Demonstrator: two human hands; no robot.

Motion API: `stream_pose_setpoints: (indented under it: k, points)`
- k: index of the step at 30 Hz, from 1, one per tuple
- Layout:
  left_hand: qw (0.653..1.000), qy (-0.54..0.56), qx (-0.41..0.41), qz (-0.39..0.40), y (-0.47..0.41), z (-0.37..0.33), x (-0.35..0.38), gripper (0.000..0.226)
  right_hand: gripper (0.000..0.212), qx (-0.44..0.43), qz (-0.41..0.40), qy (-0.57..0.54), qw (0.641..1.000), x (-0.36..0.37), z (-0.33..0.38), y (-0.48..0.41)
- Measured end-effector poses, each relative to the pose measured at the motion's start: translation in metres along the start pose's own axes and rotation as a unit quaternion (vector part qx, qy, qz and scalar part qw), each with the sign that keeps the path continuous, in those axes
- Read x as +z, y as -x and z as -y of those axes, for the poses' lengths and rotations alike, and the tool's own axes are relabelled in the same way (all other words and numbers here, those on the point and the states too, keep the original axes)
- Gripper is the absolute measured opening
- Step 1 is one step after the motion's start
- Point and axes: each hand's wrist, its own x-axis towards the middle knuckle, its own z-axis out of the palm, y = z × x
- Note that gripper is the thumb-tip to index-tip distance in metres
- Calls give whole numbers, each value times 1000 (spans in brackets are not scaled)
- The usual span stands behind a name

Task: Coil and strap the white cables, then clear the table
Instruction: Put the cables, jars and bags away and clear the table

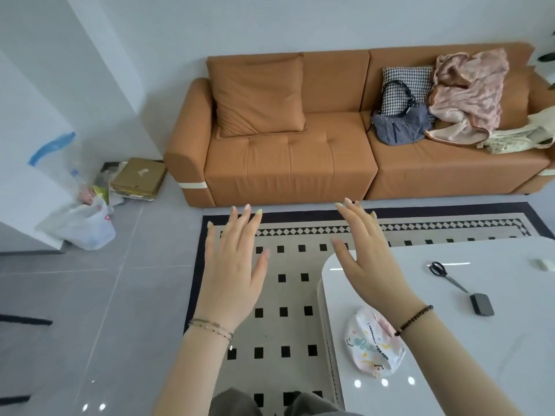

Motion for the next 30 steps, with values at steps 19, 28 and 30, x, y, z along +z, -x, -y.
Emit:
stream_pose_setpoints:
  k: [19,28,30]
  points:
    - [939,28,301,163,-356,86,84,54,53,293,-204,23,934,47,-19,-192]
    - [871,77,416,250,-471,-6,184,55,52,414,-263,24,871,10,-118,-254]
    - [857,71,442,254,-511,-28,203,57,53,430,-274,6,860,-9,-151,-280]
